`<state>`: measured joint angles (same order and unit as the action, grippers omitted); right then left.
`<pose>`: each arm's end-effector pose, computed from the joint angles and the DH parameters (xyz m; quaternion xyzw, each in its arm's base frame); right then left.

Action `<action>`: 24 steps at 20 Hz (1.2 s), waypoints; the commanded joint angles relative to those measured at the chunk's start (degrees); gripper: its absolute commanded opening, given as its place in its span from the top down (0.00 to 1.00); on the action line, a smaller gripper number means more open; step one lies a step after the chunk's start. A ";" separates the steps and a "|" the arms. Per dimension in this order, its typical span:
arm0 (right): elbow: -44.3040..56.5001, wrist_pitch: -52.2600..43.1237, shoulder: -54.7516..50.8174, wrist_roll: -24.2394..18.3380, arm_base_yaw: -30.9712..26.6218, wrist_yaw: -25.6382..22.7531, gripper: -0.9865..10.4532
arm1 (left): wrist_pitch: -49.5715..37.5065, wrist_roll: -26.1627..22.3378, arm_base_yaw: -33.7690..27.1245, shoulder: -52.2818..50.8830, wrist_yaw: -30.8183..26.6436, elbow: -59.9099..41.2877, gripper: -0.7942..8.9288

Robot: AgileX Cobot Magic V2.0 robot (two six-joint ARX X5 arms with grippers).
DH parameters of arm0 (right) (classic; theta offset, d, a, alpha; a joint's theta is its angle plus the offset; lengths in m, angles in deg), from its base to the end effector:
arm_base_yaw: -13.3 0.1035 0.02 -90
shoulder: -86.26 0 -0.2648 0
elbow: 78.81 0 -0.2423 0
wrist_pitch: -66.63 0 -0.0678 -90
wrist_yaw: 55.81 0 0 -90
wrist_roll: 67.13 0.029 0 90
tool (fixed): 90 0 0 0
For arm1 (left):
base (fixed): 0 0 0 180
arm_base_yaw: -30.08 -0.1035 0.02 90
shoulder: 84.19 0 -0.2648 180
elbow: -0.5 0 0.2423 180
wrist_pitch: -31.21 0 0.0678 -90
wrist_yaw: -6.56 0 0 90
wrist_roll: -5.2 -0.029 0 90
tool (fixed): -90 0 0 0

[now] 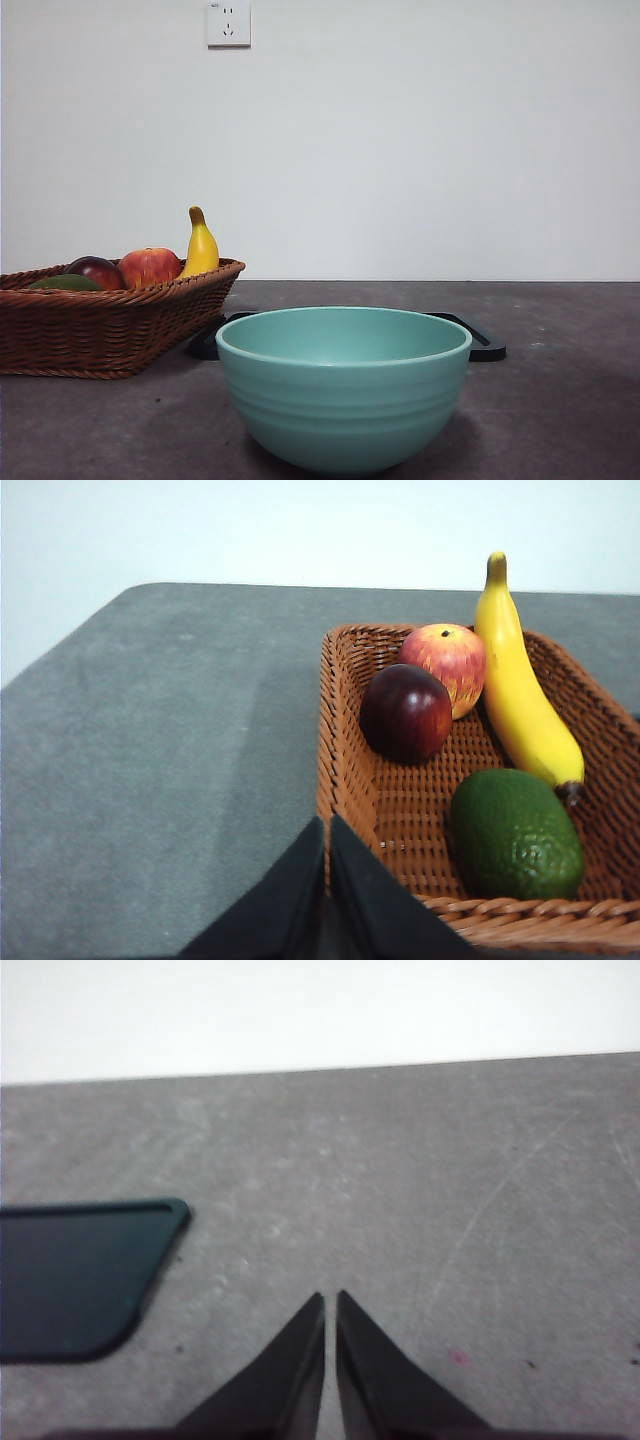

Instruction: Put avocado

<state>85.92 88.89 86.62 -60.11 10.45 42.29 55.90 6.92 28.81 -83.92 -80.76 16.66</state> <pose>0.0852 -0.0001 0.1552 0.0671 0.0665 0.0417 0.9947 0.0839 0.0005 0.1563 -0.0176 0.0768 -0.0111 0.9968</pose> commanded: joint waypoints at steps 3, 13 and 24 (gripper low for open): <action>0.28 -1.79 -0.15 4.35 -0.02 2.62 0.90 | 0.35 11.74 -0.04 -0.09 -0.09 -1.11 0.91; -0.63 -1.03 -0.15 12.76 -0.02 5.77 0.90 | 0.57 27.02 -0.04 -0.09 0.48 0.37 0.91; -12.90 9.84 2.51 13.60 -0.02 5.97 0.90 | 10.75 27.28 -0.04 4.13 3.91 12.96 0.91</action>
<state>74.01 98.42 88.65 -47.12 10.45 48.13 66.02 34.48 28.81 -80.40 -77.11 28.35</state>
